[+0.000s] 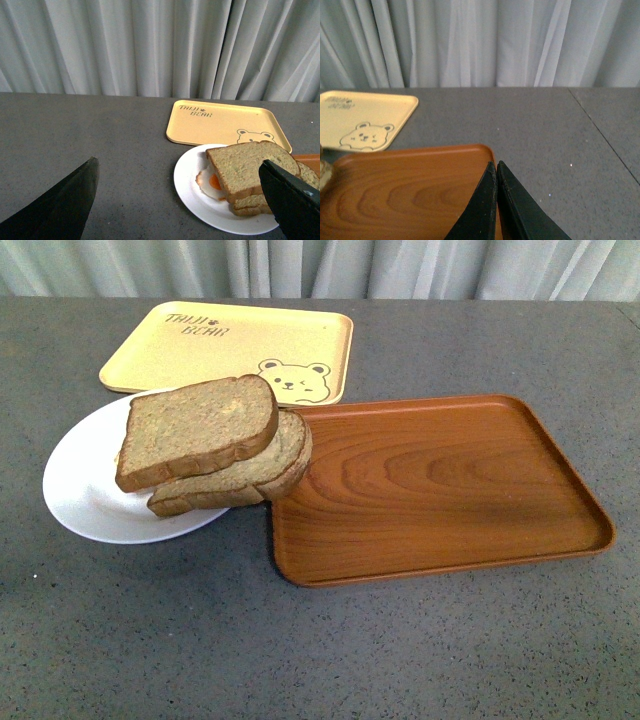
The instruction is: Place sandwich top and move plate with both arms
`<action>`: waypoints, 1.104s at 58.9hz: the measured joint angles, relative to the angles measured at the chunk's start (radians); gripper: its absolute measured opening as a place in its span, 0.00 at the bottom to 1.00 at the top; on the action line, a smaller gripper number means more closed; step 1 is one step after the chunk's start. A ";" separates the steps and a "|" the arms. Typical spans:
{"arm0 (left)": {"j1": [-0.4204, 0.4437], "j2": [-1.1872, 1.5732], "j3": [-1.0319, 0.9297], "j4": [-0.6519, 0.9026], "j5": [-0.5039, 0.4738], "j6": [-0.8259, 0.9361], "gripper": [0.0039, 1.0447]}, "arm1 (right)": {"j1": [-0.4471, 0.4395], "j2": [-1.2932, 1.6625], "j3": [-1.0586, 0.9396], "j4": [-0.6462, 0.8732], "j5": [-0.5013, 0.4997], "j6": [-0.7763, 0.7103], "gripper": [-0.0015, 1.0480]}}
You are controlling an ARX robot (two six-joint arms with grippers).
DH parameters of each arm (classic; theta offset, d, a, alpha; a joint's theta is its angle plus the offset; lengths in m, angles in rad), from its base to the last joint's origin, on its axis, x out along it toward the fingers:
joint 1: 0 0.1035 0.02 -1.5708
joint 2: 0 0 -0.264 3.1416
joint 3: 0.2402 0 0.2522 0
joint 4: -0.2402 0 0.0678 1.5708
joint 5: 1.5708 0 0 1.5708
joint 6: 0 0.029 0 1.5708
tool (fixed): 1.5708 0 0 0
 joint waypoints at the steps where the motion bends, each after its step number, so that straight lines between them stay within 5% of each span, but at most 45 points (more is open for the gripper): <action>1: 0.000 0.000 0.000 0.000 0.000 0.000 0.92 | -0.007 -0.019 -0.004 -0.013 -0.006 0.000 0.02; 30: 0.000 0.000 0.000 0.000 0.000 0.000 0.92 | -0.187 -0.407 -0.034 -0.341 -0.177 -0.001 0.02; 65: 0.000 0.000 0.000 0.000 0.000 0.000 0.92 | -0.192 -0.713 -0.035 -0.631 -0.183 -0.002 0.02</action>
